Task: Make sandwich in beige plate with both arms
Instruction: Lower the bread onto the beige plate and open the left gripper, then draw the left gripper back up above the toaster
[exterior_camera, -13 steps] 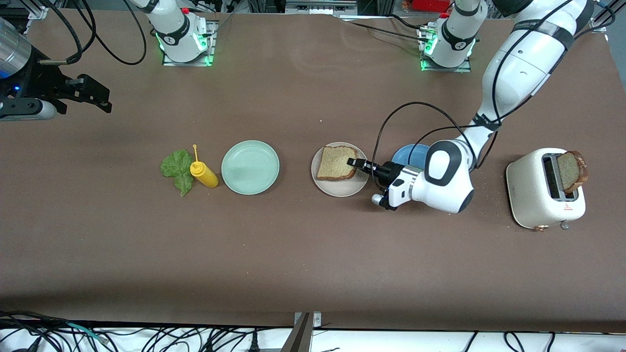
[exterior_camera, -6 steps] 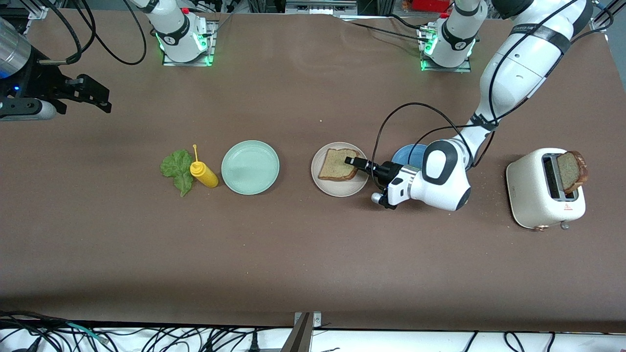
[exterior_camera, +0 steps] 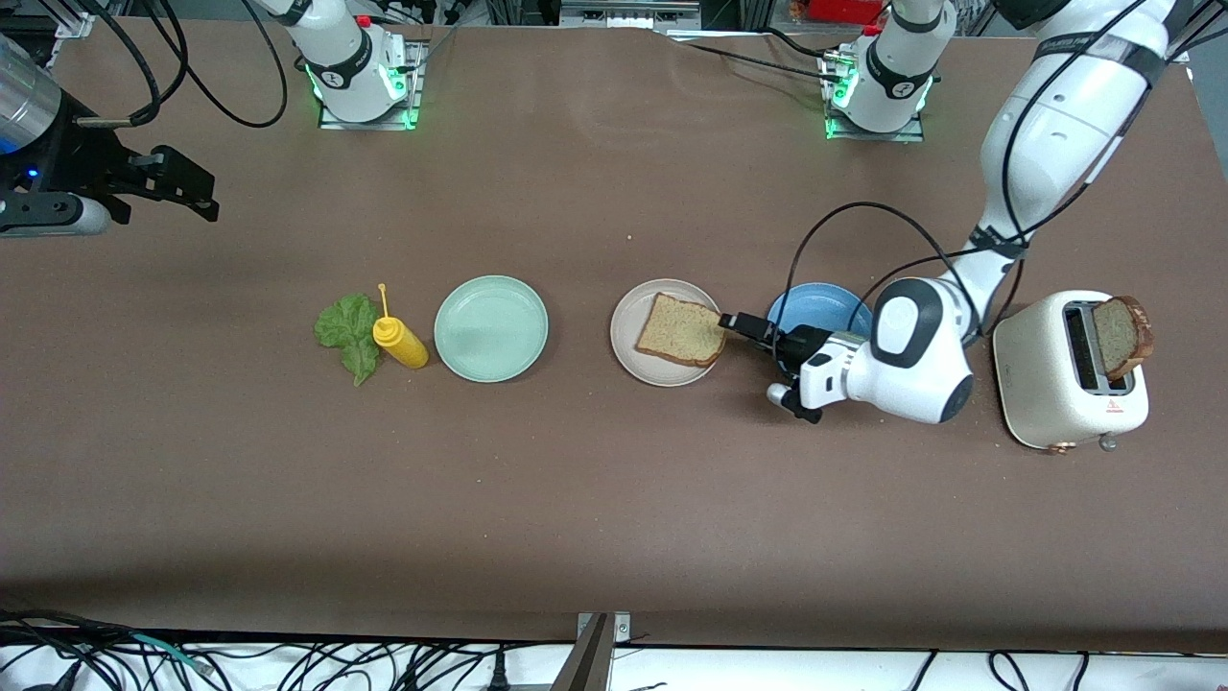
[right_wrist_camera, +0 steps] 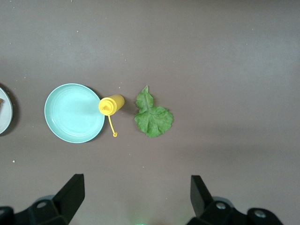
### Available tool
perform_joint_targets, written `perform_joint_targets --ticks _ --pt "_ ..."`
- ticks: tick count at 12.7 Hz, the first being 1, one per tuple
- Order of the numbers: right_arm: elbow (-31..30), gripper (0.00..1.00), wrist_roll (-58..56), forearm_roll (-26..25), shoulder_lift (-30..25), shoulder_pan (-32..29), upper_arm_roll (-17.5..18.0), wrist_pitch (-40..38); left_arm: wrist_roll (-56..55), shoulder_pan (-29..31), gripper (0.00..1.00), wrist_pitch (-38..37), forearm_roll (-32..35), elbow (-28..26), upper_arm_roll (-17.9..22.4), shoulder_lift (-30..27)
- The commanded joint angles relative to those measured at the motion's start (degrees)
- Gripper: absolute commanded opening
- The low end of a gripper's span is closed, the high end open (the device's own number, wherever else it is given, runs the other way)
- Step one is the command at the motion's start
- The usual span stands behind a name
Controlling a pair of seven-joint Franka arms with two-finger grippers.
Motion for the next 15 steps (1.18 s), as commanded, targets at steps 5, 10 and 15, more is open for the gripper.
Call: perform_joint_targets --ticks 5,10,15 --pt "0.60 1.00 -0.37 0.44 -0.28 -0.05 -0.06 -0.68 -1.11 3.89 1.00 -4.48 14.61 -0.41 0.52 -11.97" --pt "0.69 1.00 -0.63 0.27 -0.28 -0.05 -0.06 -0.68 -20.25 2.31 1.00 -4.48 31.56 0.21 -1.84 -21.10" --pt "0.69 1.00 -0.54 0.44 -0.89 -0.05 0.03 -0.77 -31.44 1.69 1.00 -5.09 46.53 0.39 -5.36 -27.96"
